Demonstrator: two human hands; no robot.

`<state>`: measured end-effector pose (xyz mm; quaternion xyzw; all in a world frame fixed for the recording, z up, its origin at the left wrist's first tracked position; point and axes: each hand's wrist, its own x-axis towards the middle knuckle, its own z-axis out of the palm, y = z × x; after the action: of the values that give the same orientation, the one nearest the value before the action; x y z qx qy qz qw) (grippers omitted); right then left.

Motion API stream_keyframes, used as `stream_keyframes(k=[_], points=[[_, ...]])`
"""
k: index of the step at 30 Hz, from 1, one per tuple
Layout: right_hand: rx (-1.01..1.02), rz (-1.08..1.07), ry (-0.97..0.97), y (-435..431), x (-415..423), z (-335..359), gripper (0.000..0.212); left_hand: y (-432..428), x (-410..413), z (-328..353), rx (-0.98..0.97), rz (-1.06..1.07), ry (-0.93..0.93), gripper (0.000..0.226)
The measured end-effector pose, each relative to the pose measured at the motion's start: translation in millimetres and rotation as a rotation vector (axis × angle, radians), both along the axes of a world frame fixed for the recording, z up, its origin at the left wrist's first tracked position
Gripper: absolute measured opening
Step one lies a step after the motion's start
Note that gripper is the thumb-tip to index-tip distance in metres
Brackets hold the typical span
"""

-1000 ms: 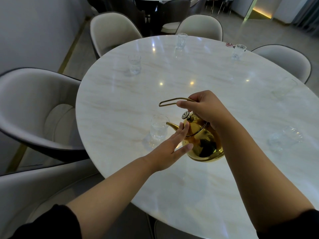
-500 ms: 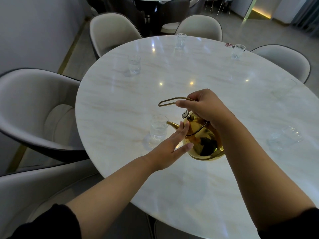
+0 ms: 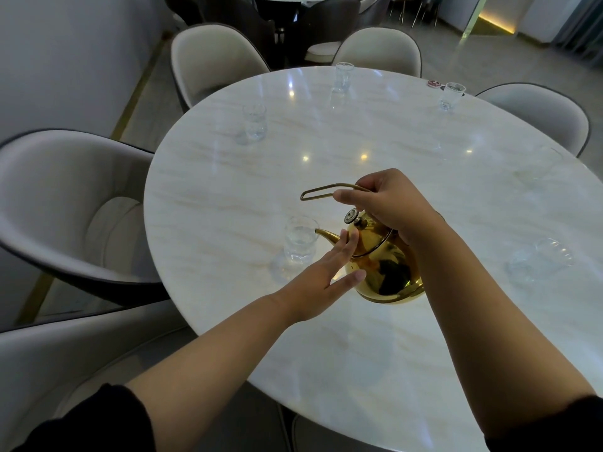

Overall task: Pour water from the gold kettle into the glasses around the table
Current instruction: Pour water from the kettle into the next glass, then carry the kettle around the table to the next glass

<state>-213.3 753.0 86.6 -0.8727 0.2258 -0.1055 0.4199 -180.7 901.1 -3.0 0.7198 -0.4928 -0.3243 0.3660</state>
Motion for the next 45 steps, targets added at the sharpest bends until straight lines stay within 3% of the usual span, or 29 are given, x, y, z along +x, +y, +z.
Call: stream_keyframes(k=[14,23,28,33,45], points=[[0.118,-0.101,-0.185,1,-25,-19,0.044,0,-4,-6,0.027,0.006,-0.117,0.062],[0.359,-0.358,-0.394,29,-62,-45,0.05,17,-12,-6,-0.01,0.004,-0.139,0.06],[0.544,-0.441,-0.531,58,-93,-54,0.05,38,-25,-7,0.033,-0.031,-0.335,0.061],[0.572,-0.49,-0.583,97,-130,-52,0.047,77,-52,-3,0.012,-0.089,-0.467,0.06],[0.586,-0.762,-0.781,214,-270,-40,0.043,142,-154,-7,-0.309,-0.398,-0.381,0.058]])
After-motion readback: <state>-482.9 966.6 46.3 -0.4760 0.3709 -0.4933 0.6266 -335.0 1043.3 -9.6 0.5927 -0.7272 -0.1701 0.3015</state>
